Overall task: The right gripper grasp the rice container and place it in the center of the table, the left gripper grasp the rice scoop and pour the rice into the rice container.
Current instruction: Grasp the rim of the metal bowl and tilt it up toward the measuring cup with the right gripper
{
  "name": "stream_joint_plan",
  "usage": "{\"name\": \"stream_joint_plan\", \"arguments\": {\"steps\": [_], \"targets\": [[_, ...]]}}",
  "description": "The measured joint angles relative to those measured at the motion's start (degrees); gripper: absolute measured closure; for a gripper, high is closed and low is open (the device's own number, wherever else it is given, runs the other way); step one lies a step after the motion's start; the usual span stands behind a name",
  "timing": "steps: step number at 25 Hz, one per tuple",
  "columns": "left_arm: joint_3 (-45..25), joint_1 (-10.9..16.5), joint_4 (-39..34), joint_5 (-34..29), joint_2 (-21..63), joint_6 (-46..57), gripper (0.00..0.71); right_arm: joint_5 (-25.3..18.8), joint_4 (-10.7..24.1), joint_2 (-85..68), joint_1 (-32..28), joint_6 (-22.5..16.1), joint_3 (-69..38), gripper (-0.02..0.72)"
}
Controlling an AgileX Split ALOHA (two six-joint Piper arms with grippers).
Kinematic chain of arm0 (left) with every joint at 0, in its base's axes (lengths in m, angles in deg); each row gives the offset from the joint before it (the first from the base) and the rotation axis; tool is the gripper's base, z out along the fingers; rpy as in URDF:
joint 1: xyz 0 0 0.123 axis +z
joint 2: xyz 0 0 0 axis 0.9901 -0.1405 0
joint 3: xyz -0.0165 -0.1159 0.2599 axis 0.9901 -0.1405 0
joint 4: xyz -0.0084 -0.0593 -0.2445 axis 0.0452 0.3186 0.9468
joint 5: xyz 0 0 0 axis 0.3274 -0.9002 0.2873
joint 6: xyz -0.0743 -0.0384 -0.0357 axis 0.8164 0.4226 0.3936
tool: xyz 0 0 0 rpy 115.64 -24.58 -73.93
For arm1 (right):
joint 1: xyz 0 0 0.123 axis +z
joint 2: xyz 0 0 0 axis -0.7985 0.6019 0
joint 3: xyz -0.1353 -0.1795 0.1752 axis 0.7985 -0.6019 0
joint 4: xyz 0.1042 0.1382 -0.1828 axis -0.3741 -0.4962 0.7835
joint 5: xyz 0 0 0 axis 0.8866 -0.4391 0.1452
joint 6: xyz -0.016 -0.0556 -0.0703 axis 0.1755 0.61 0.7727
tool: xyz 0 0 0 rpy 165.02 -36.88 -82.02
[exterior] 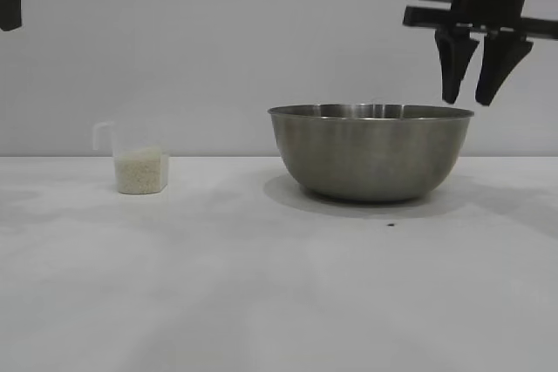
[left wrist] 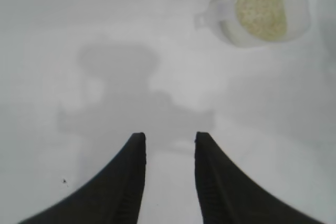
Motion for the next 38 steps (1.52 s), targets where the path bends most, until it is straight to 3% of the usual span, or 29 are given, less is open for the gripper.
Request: {"name": "stream_joint_plan", "arguments": {"steps": [11,22,25,27,29,30,38], "targets": [[0.0,0.0,-1.58,-0.09,0.0,1.13,0.477,5.99,0.0,4.1,0.0,-0.21,0.0,0.423],[0.0,0.0,-1.79,-0.09,0.0,1.13,0.477,7.16,0.0,5.59,0.0,-0.21,2.24,0.423],[0.0,0.0,-2.04,-0.09,0.0,1.13,0.477,6.39,-0.1,5.59,0.0,-0.21,2.24,0.589],[0.0,0.0,-2.12,-0.09,0.0,1.22,0.477,5.63,-0.75,5.59,0.0,0.03,2.24,0.652],[-0.09,0.0,-2.12,-0.09,0.0,1.22,0.477,5.85,-1.2,5.59,0.0,-0.3,2.36,0.636],[-0.09,0.0,-2.12,-0.09,0.0,1.22,0.477,5.98,-1.34,5.59,0.0,-0.38,2.47,0.703],[-0.09,0.0,-2.12,0.01,0.0,1.22,0.477,5.0,-4.06,5.47,0.0,0.97,2.68,0.703]]}}
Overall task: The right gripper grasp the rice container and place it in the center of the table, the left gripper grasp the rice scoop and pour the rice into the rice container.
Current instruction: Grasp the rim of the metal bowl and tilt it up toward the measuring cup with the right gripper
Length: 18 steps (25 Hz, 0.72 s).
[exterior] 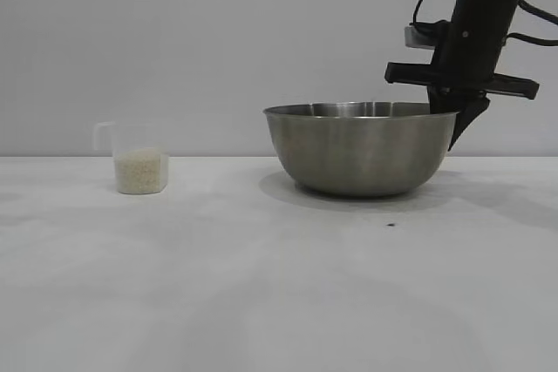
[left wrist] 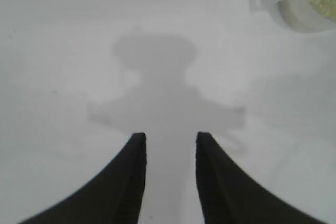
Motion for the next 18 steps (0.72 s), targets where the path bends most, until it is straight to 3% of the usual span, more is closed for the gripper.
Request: {"name": "stream_joint_plan", "arguments": {"steps": [6,11,18], "targets": [[0.0,0.0,0.0,0.0,0.0,0.0,0.477,-5.06,-1.29,-3.28,0.0,2.74,0.0,0.703],[0.0,0.0,0.79,0.0,0.0,0.0,0.477,-7.83,-4.93,-4.73,0.0,4.74,0.0,0.703],[0.0,0.0,1.48,0.0,0.0,0.0,0.477,-11.36,-7.17,-5.18,0.0,5.35,0.0,0.703]]}}
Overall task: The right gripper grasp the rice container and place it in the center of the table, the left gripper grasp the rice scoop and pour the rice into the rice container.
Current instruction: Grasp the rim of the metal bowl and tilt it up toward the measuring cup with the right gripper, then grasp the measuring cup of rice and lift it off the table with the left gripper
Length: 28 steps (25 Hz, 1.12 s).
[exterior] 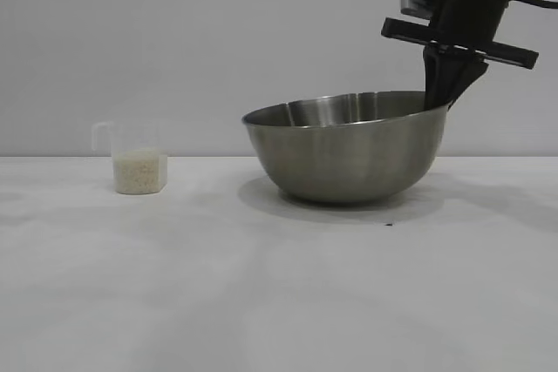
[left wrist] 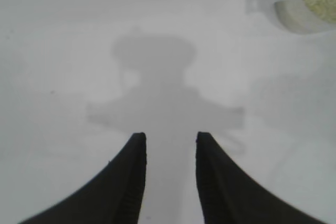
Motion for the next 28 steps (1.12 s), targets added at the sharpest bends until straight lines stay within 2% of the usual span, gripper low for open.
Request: {"name": "stream_joint_plan", "arguments": {"steps": [5,11,21,28], "targets": [[0.0,0.0,-0.03,0.1,0.0,0.0,0.477,-2.29,0.52,-3.39,0.0,0.96,-0.22,0.703],[0.0,0.0,0.02,0.1,0.0,0.0,0.477,-5.72,-3.11,-5.12,0.0,2.33,-0.22,0.703],[0.0,0.0,1.0,0.1,0.0,0.0,0.477,-5.99,-7.89,-5.12,0.0,2.84,-0.33,0.703],[0.0,0.0,1.0,0.21,0.0,0.0,0.477,-5.37,-9.19,-3.7,0.0,3.91,-0.33,0.703]]}}
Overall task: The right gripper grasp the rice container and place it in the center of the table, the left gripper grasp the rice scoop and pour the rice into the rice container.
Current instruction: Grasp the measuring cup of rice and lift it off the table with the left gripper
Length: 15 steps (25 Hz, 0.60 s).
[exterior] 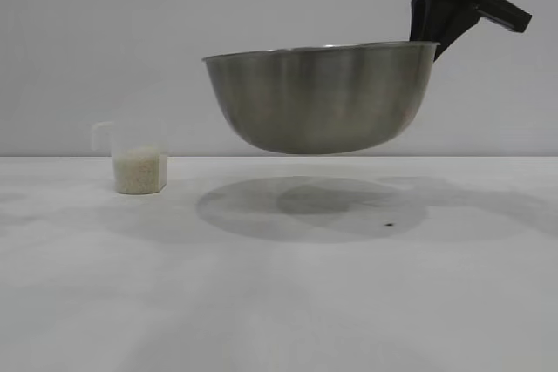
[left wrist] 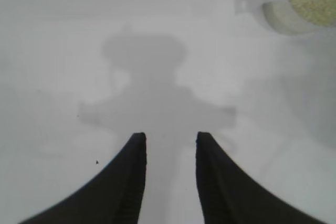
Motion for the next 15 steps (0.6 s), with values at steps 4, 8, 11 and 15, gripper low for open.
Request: {"name": "stream_joint_plan", "arguments": {"steps": [4,8,11,15], "targets": [[0.0,0.0,0.0,0.1,0.0,0.0,0.477,2.11,-2.73,2.74,0.0,0.7,0.0,0.703],[0.0,0.0,0.0,0.1,0.0,0.0,0.477,3.56,-3.69,4.34,0.0,1.13,0.0,0.703],[0.0,0.0,0.0,0.21,0.0,0.0,0.477,4.04,-3.86,4.96,0.0,1.16,0.0,0.703],[0.0,0.0,0.0,0.33,0.0,-0.1,0.477,4.4,-3.84,6.11,0.0,1.39,0.0,0.703]]}}
